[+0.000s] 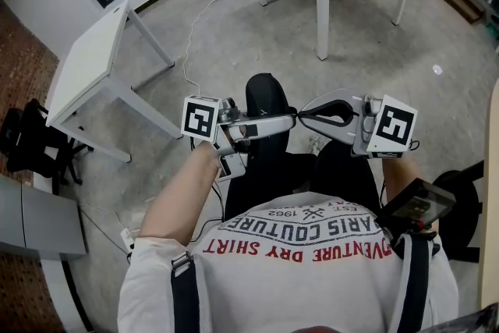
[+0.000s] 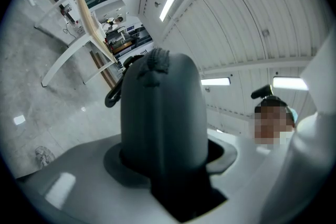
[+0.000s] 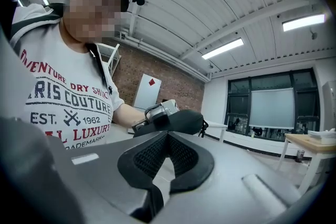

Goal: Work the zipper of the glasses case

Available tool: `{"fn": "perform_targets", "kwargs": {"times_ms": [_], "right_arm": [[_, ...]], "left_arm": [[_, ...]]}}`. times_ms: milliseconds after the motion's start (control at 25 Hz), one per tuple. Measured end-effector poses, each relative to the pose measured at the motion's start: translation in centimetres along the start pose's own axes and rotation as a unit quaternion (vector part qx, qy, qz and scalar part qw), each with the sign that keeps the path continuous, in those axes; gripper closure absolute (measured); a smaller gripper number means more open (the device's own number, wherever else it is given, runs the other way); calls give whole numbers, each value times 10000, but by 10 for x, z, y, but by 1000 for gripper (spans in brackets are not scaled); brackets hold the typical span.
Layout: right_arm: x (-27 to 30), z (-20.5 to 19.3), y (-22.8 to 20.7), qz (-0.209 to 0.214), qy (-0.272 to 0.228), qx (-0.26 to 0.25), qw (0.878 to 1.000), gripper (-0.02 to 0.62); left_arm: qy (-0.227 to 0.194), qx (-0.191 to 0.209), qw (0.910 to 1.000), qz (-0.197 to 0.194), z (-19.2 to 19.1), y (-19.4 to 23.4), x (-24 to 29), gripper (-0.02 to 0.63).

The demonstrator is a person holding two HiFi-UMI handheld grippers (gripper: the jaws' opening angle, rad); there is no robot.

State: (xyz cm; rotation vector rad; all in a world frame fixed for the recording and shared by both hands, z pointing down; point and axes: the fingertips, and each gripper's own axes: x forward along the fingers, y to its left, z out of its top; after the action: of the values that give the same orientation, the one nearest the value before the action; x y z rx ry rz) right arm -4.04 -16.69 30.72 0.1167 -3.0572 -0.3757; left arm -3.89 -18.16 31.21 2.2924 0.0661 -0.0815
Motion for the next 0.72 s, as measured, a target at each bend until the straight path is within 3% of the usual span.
{"fn": "perform_targets", "kwargs": {"times_ms": [240, 720], "right_arm": [[3, -4, 2, 15, 62, 6, 10000, 597], [5, -8, 7, 139, 58, 61, 9999, 597]], "left_arm": [[-363, -318, 9988, -44, 12, 1, -2, 359], [-1026, -368, 9940, 109, 36, 6, -11, 359]]}}
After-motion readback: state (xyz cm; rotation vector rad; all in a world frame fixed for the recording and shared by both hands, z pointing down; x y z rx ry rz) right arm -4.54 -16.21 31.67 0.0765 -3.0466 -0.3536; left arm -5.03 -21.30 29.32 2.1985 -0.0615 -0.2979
